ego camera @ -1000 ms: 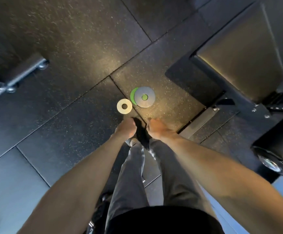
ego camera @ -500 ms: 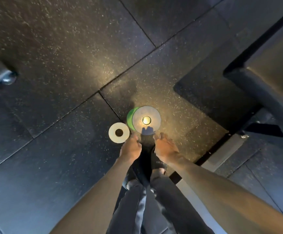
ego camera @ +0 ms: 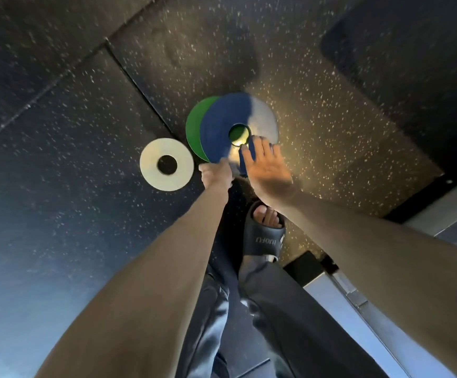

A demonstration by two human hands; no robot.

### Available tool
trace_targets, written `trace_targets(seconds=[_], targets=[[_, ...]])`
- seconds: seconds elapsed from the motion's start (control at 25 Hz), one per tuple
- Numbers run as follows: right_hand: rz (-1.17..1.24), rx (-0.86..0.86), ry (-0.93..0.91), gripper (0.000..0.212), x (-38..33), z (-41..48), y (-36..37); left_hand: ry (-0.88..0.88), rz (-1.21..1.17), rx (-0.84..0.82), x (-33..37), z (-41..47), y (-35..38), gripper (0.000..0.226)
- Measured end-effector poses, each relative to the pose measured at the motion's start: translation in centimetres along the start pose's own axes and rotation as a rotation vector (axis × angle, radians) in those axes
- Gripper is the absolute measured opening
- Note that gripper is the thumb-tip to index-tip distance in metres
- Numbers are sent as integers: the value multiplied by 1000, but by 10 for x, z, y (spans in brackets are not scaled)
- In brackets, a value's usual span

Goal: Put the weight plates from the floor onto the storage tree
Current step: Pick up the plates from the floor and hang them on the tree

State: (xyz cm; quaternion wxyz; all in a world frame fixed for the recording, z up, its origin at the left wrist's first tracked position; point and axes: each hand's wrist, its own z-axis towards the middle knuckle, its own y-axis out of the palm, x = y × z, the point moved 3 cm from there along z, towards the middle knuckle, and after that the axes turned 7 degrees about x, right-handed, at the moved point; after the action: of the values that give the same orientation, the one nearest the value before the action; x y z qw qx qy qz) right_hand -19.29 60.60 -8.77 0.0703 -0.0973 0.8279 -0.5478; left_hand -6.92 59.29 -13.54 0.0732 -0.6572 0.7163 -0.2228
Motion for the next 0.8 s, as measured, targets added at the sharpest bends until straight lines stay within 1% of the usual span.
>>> trace_targets(seconds=[0.08,0.16,0.2,0.28,0.32,0.4,0.44,0.48,0.52,0.56,0.6,0.64,0.68,0.72,0.76,0.8], targets=[[-17,115,18,36,0,6,5,-65,-127,21,0,1,8,52],[-30,150,58,32,-2,9,6,-87,-173,28,1,-5,7,49],[-19,161,76,29,-3,9,5,-38,-121,50,0,-6,4,50],[9,202,103,28,1,11,2,123,-4,103,1,-18,-2,50],[25,232,112,27,5,12,-1,192,11,122,4,-28,-5,48],[41,255,138,26,18,15,-13,297,-19,170,16,-46,-8,43],[55,243,133,28,24,14,-18,310,-94,162,23,-52,-11,43],[80,230,118,35,29,12,-22,297,-188,126,28,-56,-14,45],[120,215,105,43,34,11,-27,309,-210,104,31,-57,-18,47],[171,203,103,49,39,11,-33,383,-124,121,34,-55,-24,45],[222,205,106,54,45,12,-39,529,85,189,36,-51,-31,37],[253,222,109,57,48,13,-45,701,349,255,38,-45,-36,28],[261,244,108,59,51,16,-50,859,610,283,40,-40,-37,28],[261,267,105,59,53,20,-54,971,823,279,41,-34,-33,37],[269,277,111,58,54,23,-58,1023,960,256,43,-29,-27,49],[295,283,127,56,55,28,-61,1037,1068,240,45,-26,-21,61]])
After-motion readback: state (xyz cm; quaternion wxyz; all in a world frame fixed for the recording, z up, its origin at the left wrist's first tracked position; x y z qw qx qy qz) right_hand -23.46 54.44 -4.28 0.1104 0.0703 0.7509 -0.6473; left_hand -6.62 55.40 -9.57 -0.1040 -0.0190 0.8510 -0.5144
